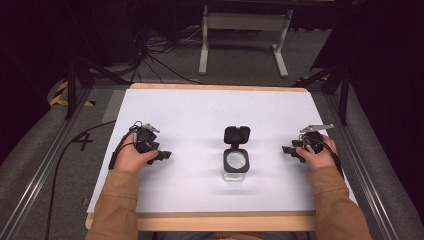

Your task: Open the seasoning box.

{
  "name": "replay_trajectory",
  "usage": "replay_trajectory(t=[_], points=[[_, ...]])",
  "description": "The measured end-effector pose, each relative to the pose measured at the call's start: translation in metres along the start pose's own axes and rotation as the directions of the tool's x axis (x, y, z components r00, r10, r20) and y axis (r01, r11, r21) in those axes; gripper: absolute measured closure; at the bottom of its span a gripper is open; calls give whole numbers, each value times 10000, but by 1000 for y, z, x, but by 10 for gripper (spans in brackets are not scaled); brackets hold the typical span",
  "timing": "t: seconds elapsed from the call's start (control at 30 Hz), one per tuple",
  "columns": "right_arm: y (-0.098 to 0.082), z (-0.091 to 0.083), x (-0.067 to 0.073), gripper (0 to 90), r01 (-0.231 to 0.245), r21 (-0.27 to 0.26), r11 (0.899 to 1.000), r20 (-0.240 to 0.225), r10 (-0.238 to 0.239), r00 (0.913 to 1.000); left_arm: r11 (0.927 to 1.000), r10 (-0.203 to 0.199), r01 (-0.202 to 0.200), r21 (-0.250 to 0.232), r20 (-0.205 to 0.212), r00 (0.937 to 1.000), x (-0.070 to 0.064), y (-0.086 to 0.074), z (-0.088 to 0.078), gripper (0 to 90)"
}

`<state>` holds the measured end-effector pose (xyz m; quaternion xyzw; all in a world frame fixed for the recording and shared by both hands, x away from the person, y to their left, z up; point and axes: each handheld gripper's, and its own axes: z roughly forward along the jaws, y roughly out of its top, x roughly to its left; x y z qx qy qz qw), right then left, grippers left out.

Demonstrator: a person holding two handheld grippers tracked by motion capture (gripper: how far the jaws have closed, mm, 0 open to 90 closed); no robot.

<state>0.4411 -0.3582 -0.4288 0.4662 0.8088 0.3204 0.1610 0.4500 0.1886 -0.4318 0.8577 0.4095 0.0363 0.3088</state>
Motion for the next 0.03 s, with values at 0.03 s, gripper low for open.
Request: replay_trajectory(t=[0.03], points=[[3,-2,2,438,116,-111,9999,-18,-116,9999,10000,32,-32,-60,-25,10000,-1,1,-1,329]])
